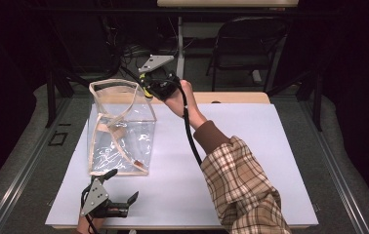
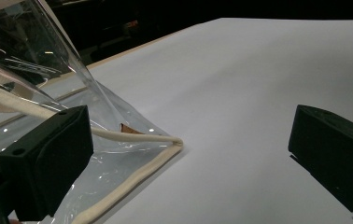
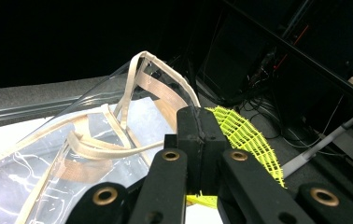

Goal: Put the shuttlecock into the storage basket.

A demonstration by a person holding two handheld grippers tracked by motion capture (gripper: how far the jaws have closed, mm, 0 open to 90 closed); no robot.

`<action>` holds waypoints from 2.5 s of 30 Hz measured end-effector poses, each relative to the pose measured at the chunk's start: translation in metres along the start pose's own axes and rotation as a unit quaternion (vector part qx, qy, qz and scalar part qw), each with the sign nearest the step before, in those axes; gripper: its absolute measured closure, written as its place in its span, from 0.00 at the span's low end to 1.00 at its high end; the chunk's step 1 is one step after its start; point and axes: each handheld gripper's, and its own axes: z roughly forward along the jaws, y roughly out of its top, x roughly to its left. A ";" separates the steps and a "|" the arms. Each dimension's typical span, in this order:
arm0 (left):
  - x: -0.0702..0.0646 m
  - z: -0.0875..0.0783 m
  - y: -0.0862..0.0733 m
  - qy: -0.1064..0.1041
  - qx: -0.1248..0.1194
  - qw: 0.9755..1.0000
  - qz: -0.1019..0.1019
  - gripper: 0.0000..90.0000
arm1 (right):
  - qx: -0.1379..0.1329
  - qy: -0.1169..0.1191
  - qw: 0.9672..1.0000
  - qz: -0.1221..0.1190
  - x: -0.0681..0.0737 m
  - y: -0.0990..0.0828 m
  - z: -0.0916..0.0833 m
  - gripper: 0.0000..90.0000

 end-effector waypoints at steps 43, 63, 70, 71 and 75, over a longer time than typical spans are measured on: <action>0.000 0.000 0.000 0.000 -0.002 1.000 -0.002 0.00 | -0.025 0.000 1.000 -0.006 0.006 0.018 0.011 1.00; 0.001 -0.001 0.000 -0.001 -0.004 1.000 -0.003 0.00 | -0.035 -0.001 0.999 -0.013 0.010 0.024 0.018 1.00; 0.000 -0.001 0.000 -0.001 -0.003 1.000 -0.003 0.00 | -0.040 -0.001 0.999 -0.015 0.012 0.027 0.020 1.00; 0.000 -0.001 0.000 -0.001 -0.003 1.000 -0.003 0.00 | -0.040 -0.001 0.999 -0.015 0.013 0.027 0.021 1.00; 0.000 -0.001 0.000 -0.001 -0.003 1.000 -0.003 0.00 | -0.043 0.000 0.999 -0.017 0.015 0.028 0.022 1.00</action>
